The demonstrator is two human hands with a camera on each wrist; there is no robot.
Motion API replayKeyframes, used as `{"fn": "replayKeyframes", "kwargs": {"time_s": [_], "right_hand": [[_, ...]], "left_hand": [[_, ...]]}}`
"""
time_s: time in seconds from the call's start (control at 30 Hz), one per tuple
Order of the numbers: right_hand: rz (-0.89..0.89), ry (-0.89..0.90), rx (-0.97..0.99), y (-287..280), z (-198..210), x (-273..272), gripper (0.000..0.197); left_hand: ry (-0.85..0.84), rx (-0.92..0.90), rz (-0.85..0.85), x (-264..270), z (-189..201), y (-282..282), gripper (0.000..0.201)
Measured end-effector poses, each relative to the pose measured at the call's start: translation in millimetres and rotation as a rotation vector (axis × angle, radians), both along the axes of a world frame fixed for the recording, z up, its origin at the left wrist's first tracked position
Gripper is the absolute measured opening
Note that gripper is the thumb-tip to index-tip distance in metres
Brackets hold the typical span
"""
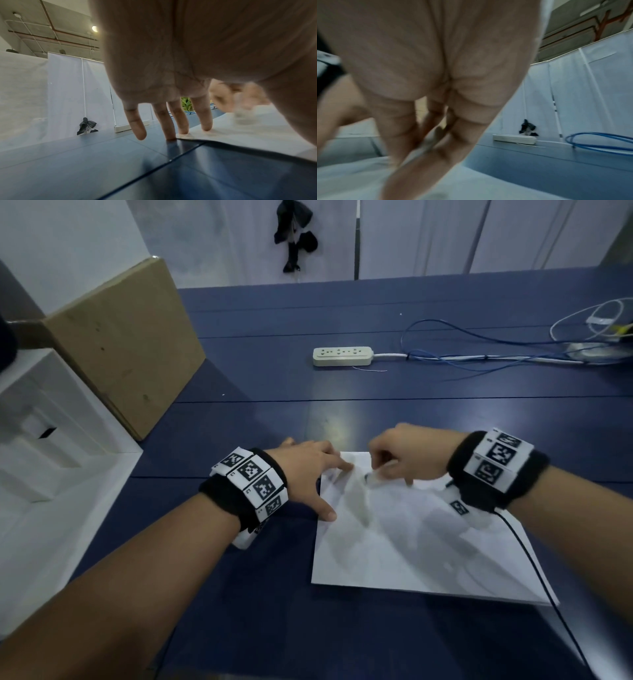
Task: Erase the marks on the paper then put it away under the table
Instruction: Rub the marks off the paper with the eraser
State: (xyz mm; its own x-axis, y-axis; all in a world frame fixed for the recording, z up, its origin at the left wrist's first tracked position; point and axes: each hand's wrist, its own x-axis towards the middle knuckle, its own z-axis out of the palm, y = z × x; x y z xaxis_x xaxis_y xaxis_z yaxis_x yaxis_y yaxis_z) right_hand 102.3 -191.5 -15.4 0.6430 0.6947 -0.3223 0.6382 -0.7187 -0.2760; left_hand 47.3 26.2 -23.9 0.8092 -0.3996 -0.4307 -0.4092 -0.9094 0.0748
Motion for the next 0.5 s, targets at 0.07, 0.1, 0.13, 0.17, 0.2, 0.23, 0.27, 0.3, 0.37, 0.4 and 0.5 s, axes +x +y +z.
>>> {"fn": "replayKeyframes", "kwargs": {"time_s": [0.07,0.1,0.13,0.17,0.2,0.23,0.27,0.3,0.37,0.4,0.5], "right_hand": [[-0.1,-0.107,0.074,-0.8,-3.6,16.0,0.022],[-0.132,-0.117,0.118,-2.4,-6.1,19.6,0.024],[-0.144,-0.1,0.155,-4.5,-7.6,19.7,0.024],[-0.131,-0.058,0.17,-7.0,-7.2,15.3,0.022],[-0.093,0.012,0.157,-8.8,-4.7,7.8,0.021],[-0.04,0.113,0.12,-8.3,-1.6,-2.0,0.02],[0.013,0.214,0.074,-8.2,1.1,-10.9,0.018],[0.056,0.285,0.032,-7.6,2.3,-15.8,0.016],[0.071,0.275,0.016,-4.9,1.1,-13.9,0.017],[0.037,0.209,0.037,-3.8,-0.4,-7.6,0.016],[-0.126,-0.045,0.128,-2.8,-4.6,13.5,0.019]], "left_hand": [[0.01,0.013,0.005,0.1,1.1,-1.5,0.094],[0.007,0.015,0.01,-0.7,0.6,-2.6,0.092],[-0.004,0.014,0.017,-2.1,-0.3,-3.3,0.09],[-0.016,0.006,0.027,-3.5,-1.7,-4.0,0.089],[-0.027,-0.005,0.037,-4.7,-2.8,-5.0,0.089],[-0.033,-0.014,0.046,-6.1,-4.2,-4.9,0.09],[-0.037,-0.015,0.048,-6.9,-5.0,-5.6,0.091],[-0.04,-0.012,0.047,-6.9,-5.4,-6.0,0.092],[-0.04,-0.01,0.049,-6.7,-4.6,-6.6,0.092],[-0.045,-0.013,0.049,-6.5,-4.0,-7.1,0.092],[-0.047,-0.016,0.051,-7.1,-3.2,-6.9,0.09]]}}
